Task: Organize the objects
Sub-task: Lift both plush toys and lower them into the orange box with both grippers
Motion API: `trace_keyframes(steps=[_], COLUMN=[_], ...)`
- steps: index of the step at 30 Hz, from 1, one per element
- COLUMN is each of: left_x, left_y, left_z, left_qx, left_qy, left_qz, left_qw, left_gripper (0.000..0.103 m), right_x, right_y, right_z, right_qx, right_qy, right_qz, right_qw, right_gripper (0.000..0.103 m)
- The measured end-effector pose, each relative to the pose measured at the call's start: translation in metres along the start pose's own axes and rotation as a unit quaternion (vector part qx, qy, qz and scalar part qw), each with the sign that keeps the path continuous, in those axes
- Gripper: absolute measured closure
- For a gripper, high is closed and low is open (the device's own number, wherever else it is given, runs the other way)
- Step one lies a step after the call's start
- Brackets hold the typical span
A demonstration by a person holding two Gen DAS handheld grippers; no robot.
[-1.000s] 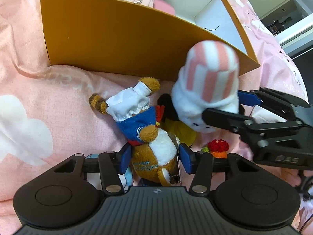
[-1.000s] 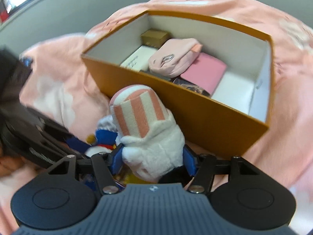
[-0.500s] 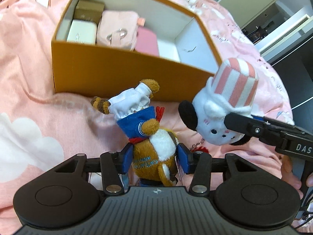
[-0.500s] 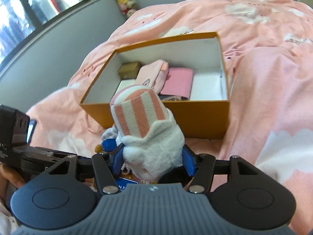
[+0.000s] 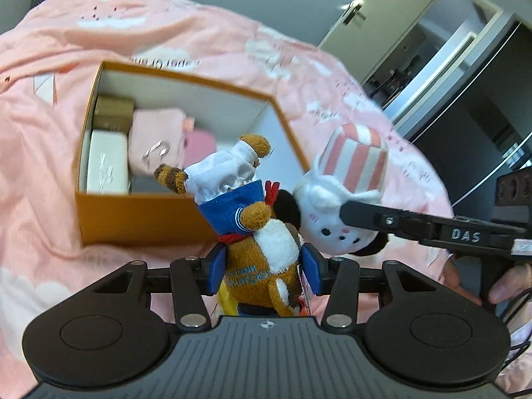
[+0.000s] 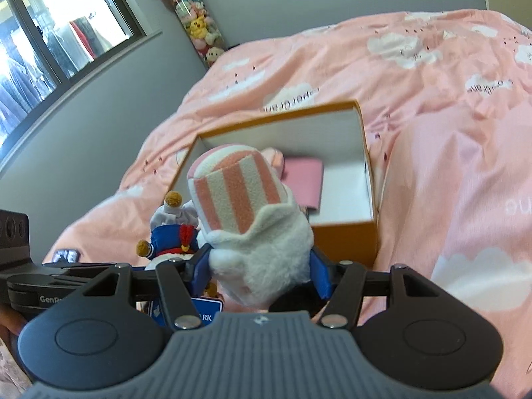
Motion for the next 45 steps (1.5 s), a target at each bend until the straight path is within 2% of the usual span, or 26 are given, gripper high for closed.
trace_keyframes(steps=[4, 8, 12, 18, 24, 31, 38, 40, 41, 42, 43, 44, 45], left_x=[-0.011, -0.02, -0.016, 0.02, 0.064, 0.091, 0.103, 0.105, 0.106, 0.108, 0.109, 0.112, 0.114], left_y=[0.019, 0.044, 0.067, 0.093, 0.103, 0.105, 0.107, 0.106, 0.106, 0.106, 0.105, 0.104, 0.104], left_z=[-0.001, -0.007, -0.009, -0.012, -0.019, -0.024, -0.033, -0.035, -0.035, -0.036, -0.036, -0.037, -0.039], left_qx=[0.0, 0.0, 0.009, 0.042, 0.071, 0.082, 0.088, 0.085, 0.085, 0.086, 0.089, 0.089, 0.085], left_qy=[0.001, 0.009, 0.011, 0.024, 0.035, 0.025, 0.024, 0.021, 0.022, 0.026, 0.035, 0.042, 0.042], left_qz=[0.027, 0.052, 0.056, 0.025, -0.021, -0.06, -0.078, -0.082, -0.085, -0.089, -0.094, -0.105, -0.112], left_qw=[0.9996, 0.9986, 0.9983, 0.9985, 0.9967, 0.9945, 0.9928, 0.9928, 0.9926, 0.992, 0.991, 0.9895, 0.9892], left_gripper=[0.048, 0.048, 0.048, 0.048, 0.048, 0.05, 0.052, 0.056, 0.062, 0.068, 0.086, 0.092, 0.092], right_x=[-0.004, 0.001, 0.01, 0.044, 0.086, 0.121, 0.147, 0.151, 0.152, 0.153, 0.154, 0.155, 0.156], right_y=[0.019, 0.039, 0.06, 0.086, 0.093, 0.094, 0.094, 0.094, 0.094, 0.094, 0.094, 0.094, 0.096], right_z=[-0.003, 0.0, 0.008, 0.024, 0.037, 0.048, 0.054, 0.051, 0.05, 0.049, 0.048, 0.048, 0.049], right_qx=[-0.01, -0.018, -0.015, -0.011, 0.008, 0.048, 0.09, 0.085, 0.081, 0.075, 0.07, 0.065, 0.062], right_qy=[-0.007, -0.033, -0.048, -0.072, -0.094, -0.112, -0.129, -0.137, -0.139, -0.142, -0.144, -0.143, -0.142], right_qz=[0.012, 0.018, 0.008, -0.053, -0.128, -0.178, -0.226, -0.233, -0.236, -0.238, -0.24, -0.243, -0.245], right_qw=[1.0, 0.999, 0.999, 0.996, 0.987, 0.977, 0.961, 0.959, 0.958, 0.958, 0.958, 0.957, 0.957], right_gripper=[0.041, 0.041, 0.041, 0.041, 0.041, 0.041, 0.039, 0.038, 0.037, 0.037, 0.037, 0.036, 0.036])
Point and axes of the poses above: each gripper's, at about its wrist camera, not at the fingertips, and x roughly the way its jaws point, z to its right, y to its top, the point moved 2 cm from there along x, roughly the way its jaws point, and after that the axes turned 7 degrees about -z, right-handed, at the moved point
